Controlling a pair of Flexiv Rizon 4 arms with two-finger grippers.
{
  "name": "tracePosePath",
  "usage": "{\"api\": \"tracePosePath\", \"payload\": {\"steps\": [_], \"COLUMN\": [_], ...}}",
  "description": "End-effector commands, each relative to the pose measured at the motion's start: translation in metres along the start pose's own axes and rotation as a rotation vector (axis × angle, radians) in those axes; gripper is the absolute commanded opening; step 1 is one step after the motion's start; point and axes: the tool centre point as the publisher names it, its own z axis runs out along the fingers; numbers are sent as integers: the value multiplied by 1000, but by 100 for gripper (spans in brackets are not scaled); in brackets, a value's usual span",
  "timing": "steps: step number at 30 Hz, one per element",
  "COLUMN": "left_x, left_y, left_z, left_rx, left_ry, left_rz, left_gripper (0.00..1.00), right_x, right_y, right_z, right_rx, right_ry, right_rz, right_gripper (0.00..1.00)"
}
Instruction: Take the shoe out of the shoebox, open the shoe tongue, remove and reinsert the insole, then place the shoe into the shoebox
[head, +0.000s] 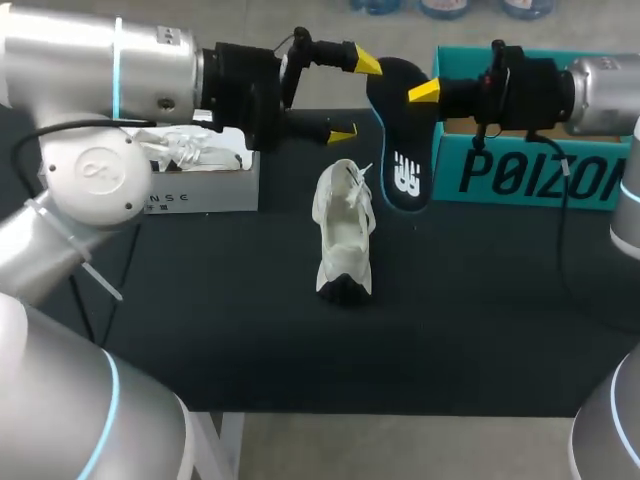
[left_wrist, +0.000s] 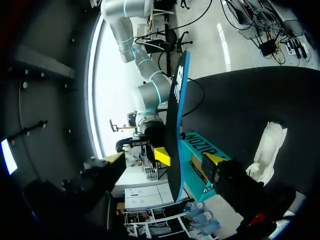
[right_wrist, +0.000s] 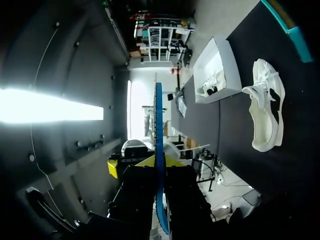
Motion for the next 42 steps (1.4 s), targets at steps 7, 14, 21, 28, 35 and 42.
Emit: {"api": "tracePosePath", "payload": {"steps": [7,14,21,28,35,42], "left_x": [8,11,17,22,25,24], "left_y": [4,3,2,3,4,-1], "left_z": [14,23,22,22,24,28], "left_rx": [-78,-91,-84,-77,-50,-14], "left_ry": [-103,-123,-104,-75,-63,-86], "left_rz": [18,19,7,5,11,18], "left_gripper": [44,20,17,28,22,23], "right_x": [-5,-4,-3,-2,0,0], "right_y": [5,3,-1,-4,-7,-8], "right_z": [14,16,14,13,13,17], "right_rx": [2,8,10,12,19,34], "right_ry": [-10,5,10,11,10,12], "right_rz": [2,3,2,-4,-7,-9], "right_gripper": [0,0,0,0,0,0]}}
